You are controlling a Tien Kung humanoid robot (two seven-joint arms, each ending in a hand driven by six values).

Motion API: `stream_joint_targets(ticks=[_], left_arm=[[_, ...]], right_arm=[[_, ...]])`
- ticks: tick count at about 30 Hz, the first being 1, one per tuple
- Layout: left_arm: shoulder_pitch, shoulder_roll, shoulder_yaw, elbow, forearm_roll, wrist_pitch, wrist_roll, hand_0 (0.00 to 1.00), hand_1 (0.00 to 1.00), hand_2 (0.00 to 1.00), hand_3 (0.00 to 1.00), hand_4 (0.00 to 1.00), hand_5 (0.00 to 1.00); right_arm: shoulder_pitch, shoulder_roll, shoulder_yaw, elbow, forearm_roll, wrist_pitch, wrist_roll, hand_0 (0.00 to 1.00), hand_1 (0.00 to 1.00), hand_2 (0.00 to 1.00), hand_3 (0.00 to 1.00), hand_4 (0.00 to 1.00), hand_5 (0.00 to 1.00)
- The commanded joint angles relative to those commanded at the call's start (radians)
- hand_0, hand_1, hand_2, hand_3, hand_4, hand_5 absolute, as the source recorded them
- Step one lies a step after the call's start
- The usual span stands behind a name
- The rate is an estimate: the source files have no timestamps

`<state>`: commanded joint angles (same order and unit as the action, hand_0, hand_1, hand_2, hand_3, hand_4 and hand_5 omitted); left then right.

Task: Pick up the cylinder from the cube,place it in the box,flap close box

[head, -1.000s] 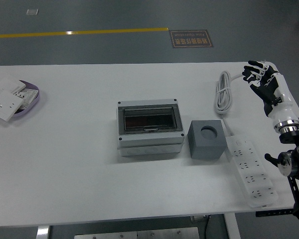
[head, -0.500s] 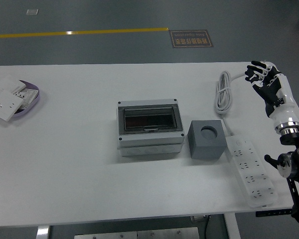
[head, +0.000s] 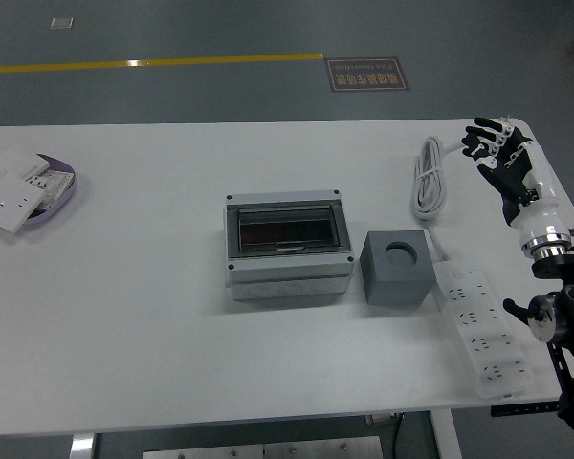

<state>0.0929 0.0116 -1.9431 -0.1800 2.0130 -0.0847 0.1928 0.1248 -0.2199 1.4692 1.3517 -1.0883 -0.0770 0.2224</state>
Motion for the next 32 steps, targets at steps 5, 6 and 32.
stream_joint_targets(ticks=[5,6,32], left_arm=[[0.0,0.004,0.006,0.0,-0.004,0.0,0.001,0.594,0.636,0.603,0.632,0.662,0.138],[0.0,0.004,0.009,0.0,-0.006,0.0,0.0,0.594,0.635,0.602,0.631,0.66,0.137],[0.009,-0.01,0.022,0.0,-0.025,0.003,0.005,0.593,0.634,0.6,0.628,0.657,0.141]], right_arm=[[-0.005,-0.004,0.002,-0.001,0.002,-0.003,0.0,0.685,0.659,0.656,0.663,0.725,0.229],[-0.006,-0.005,0.003,-0.001,0.002,-0.003,0.0,0.684,0.657,0.655,0.663,0.723,0.23],[0.004,-0.011,0.013,0.001,-0.006,0.0,-0.002,0.684,0.656,0.653,0.663,0.722,0.233]])
